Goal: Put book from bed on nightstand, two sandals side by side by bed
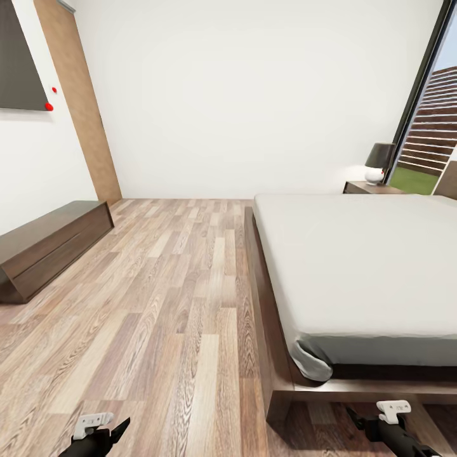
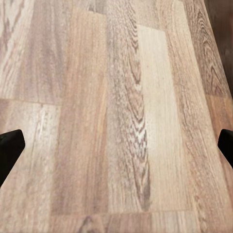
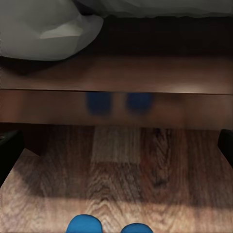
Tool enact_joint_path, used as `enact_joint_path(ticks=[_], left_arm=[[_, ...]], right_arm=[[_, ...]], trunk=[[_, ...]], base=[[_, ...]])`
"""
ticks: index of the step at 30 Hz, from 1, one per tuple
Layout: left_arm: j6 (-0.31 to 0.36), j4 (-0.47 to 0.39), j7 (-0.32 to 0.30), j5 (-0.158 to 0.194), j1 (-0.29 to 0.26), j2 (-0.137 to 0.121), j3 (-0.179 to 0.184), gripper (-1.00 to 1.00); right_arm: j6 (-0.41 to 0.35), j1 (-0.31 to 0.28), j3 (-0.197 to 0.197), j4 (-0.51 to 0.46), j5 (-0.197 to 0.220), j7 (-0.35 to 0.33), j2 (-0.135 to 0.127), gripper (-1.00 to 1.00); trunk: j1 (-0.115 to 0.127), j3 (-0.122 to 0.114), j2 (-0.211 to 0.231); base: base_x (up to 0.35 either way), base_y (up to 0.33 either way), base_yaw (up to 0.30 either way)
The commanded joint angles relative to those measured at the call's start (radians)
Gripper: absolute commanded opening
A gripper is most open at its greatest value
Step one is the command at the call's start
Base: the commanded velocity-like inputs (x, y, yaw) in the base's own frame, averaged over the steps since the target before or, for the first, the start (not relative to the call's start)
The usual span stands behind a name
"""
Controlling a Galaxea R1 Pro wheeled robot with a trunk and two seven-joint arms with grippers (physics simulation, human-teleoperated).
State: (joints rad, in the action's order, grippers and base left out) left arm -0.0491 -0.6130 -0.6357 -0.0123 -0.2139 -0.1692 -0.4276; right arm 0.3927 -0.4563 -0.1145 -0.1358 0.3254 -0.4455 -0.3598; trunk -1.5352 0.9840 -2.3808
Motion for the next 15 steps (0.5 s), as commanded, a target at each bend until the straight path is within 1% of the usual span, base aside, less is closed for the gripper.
enact_joint_path(ticks=[1,10,12,15], left_arm=[[-0.003,0.001,-0.005,-0.002,-0.001,0.000,-0.003,1.00],[-0.003,0.001,-0.005,-0.002,-0.001,0.000,-0.003,1.00],[-0.003,0.001,-0.005,-0.002,-0.001,0.000,-0.003,1.00],[-0.003,0.001,-0.005,-0.002,-0.001,0.000,-0.003,1.00]], right_arm=[[0.003,-0.001,-0.008,0.001,0.011,-0.004,0.000,1.00],[0.003,-0.001,-0.008,0.001,0.011,-0.004,0.000,1.00],[0.003,-0.001,-0.008,0.001,0.011,-0.004,0.000,1.00],[0.003,-0.001,-0.008,0.001,0.011,-0.004,-0.001,1.00]], trunk=[[0.000,0.001,0.000],[0.000,0.001,0.000],[0.000,0.001,0.000],[0.000,0.001,0.000]], base=[[0.000,0.000,0.000],[-0.001,0.000,0.000],[-0.156,0.000,0.000],[-0.261,0.000,0.000]])
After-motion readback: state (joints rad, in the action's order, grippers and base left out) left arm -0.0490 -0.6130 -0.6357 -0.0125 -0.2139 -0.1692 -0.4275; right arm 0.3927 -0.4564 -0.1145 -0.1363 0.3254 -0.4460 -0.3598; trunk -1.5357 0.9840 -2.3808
